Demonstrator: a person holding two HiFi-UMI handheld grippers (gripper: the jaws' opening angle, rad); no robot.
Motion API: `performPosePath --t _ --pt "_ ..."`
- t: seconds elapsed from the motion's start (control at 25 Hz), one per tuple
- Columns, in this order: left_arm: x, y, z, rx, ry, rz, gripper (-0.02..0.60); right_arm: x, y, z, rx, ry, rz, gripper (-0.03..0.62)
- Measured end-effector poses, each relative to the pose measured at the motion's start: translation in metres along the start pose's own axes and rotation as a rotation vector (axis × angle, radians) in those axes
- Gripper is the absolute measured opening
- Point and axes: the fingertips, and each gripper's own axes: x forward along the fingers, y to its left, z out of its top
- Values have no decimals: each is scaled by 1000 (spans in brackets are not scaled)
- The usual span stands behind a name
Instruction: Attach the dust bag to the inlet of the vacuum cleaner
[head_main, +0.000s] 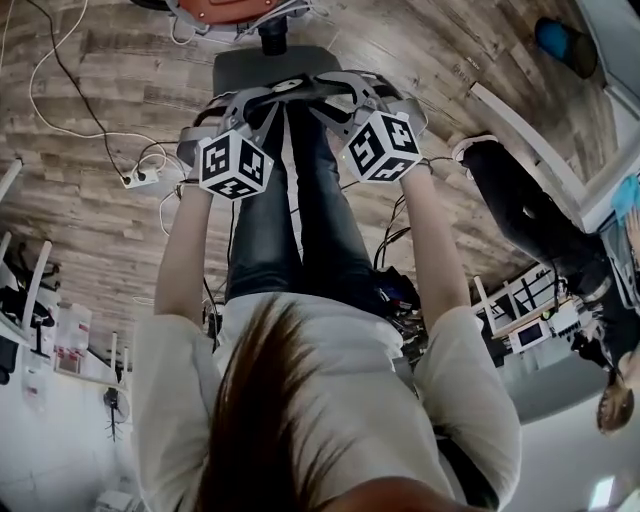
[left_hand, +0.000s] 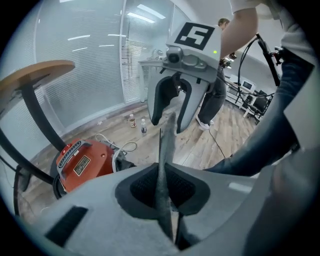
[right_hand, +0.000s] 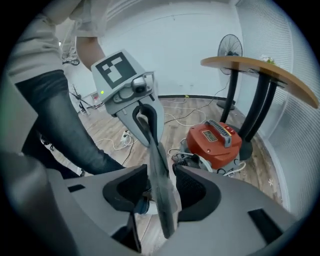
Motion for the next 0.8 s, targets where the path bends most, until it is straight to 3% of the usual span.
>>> performPosePath --t 0.12,0.28,0.56,0.8 --pt "10 -1 -7 13 6 -7 37 21 8 -13 -70 49 17 182" --pt "23 0 -13 35 8 -19 38 43 2 -29 -128 85 -43 98" --pt "41 -3 -31 99 49 -28 38 72 7 -48 -139 150 -2 63" --pt "60 2 -48 57 68 -3 38 92 2 -59 -89 183 -30 37"
